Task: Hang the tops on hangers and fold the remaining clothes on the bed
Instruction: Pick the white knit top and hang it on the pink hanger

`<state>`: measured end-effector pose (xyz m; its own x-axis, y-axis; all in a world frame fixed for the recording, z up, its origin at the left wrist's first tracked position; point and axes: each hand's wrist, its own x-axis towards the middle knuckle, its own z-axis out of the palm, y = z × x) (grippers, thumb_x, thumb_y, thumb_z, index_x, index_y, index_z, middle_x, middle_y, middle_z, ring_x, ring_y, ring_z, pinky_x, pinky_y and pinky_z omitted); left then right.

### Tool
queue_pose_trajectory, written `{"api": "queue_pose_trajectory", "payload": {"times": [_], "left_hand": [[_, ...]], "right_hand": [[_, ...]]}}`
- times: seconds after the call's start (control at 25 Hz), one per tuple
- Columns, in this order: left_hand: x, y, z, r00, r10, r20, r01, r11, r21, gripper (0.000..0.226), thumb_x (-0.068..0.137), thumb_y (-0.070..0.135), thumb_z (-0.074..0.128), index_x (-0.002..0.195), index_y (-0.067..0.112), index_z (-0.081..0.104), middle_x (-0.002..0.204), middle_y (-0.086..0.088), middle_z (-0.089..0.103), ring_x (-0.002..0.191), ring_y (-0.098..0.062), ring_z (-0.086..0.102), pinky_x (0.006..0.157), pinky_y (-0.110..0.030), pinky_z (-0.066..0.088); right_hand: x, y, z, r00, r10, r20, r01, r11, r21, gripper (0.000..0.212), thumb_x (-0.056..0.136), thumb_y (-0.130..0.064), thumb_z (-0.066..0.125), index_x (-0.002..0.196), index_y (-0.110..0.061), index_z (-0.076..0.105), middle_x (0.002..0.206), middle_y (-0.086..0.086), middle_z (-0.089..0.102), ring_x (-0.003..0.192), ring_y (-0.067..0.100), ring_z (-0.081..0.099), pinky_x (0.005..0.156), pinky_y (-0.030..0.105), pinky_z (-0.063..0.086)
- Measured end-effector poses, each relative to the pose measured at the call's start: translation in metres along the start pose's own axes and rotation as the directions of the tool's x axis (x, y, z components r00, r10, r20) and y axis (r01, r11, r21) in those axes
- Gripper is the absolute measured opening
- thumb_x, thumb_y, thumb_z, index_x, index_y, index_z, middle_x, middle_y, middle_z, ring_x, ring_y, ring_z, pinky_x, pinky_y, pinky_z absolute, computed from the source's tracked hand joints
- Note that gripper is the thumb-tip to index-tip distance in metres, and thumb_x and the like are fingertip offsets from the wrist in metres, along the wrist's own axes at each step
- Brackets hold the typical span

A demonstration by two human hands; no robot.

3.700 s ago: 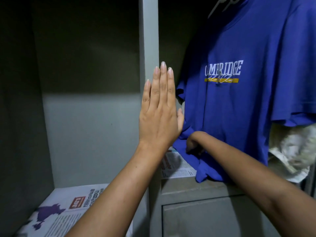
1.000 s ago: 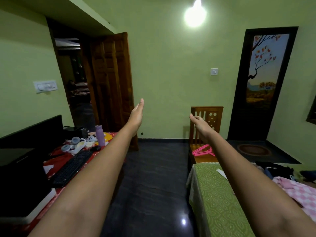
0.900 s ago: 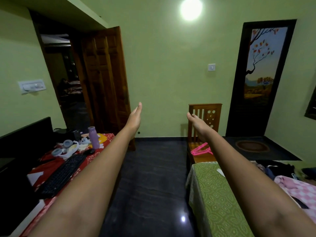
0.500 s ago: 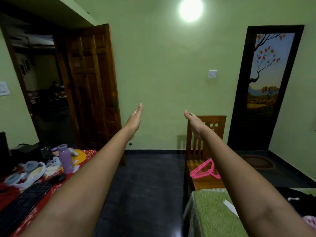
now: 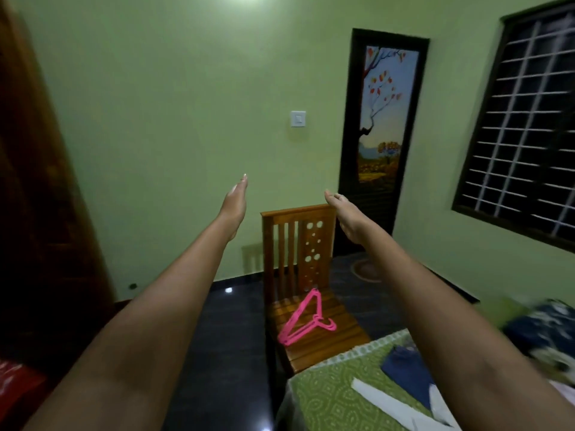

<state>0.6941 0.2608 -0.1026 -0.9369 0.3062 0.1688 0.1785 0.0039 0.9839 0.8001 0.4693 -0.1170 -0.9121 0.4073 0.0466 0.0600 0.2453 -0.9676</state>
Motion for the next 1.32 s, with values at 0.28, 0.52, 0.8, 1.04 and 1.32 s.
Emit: {"api": "queue_pose_trajectory", "payload": {"times": [0.28, 0.52, 0.8, 1.04, 1.32], "left_hand": [[0.128, 0.002, 0.185, 0.857, 0.028, 0.514, -0.016, 1.000, -0.027, 0.064, 0.100, 0.054, 0.022, 0.152, 0.017, 0.020, 0.157, -0.001, 0.023, 0.145, -0.020, 0.020, 0.117, -0.038, 0.014], [0.127, 0.027, 0.299, 0.588, 0.074, 0.806, -0.076, 0.996, -0.035, 0.086, 0.087, 0.076, 0.024, 0.150, 0.017, 0.029, 0.155, -0.005, 0.027, 0.142, -0.024, 0.026, 0.118, -0.042, 0.017], [0.069, 0.024, 0.361, 0.303, 0.111, 0.947, -0.072, 0.993, -0.093, 0.065, 0.099, 0.058, 0.020, 0.150, 0.019, 0.026, 0.157, 0.000, 0.025, 0.144, -0.021, 0.023, 0.114, -0.038, 0.019], [0.056, 0.005, 0.396, 0.241, 0.108, 0.965, -0.091, 0.992, -0.088, 0.065, 0.099, 0.058, 0.017, 0.151, 0.019, 0.023, 0.158, 0.000, 0.022, 0.144, -0.021, 0.022, 0.115, -0.039, 0.017], [0.063, -0.076, 0.463, 0.312, -0.031, 0.949, -0.165, 0.982, 0.087, 0.068, 0.099, 0.058, 0.016, 0.152, 0.016, 0.019, 0.158, -0.008, 0.019, 0.144, -0.028, 0.021, 0.115, -0.043, 0.019]], "right_hand": [[0.037, 0.033, -0.136, 0.851, 0.110, -0.514, -0.081, 0.994, 0.078, 0.072, 0.099, -0.050, 0.038, 0.153, -0.012, 0.010, 0.160, 0.002, 0.011, 0.146, 0.021, 0.015, 0.116, 0.036, 0.013], [-0.040, 0.045, -0.209, 0.438, 0.193, -0.878, -0.142, 0.979, 0.144, 0.072, 0.098, -0.052, 0.038, 0.152, -0.010, 0.015, 0.158, 0.005, 0.017, 0.144, 0.024, 0.019, 0.115, 0.038, 0.018], [-0.131, 0.067, -0.214, 0.156, 0.260, -0.953, -0.231, 0.948, 0.221, 0.075, 0.096, -0.055, 0.040, 0.150, -0.007, 0.019, 0.158, 0.010, 0.019, 0.144, 0.025, 0.020, 0.115, 0.041, 0.016], [-0.141, 0.082, -0.216, 0.119, 0.314, -0.942, -0.293, 0.918, 0.268, 0.075, 0.096, -0.056, 0.037, 0.151, -0.008, 0.017, 0.157, 0.012, 0.018, 0.144, 0.027, 0.020, 0.116, 0.044, 0.017], [-0.130, 0.183, -0.256, 0.170, 0.500, -0.849, -0.437, 0.810, 0.390, 0.075, 0.097, -0.055, 0.036, 0.149, -0.003, 0.024, 0.154, 0.019, 0.025, 0.140, 0.035, 0.028, 0.111, 0.049, 0.028]]}}
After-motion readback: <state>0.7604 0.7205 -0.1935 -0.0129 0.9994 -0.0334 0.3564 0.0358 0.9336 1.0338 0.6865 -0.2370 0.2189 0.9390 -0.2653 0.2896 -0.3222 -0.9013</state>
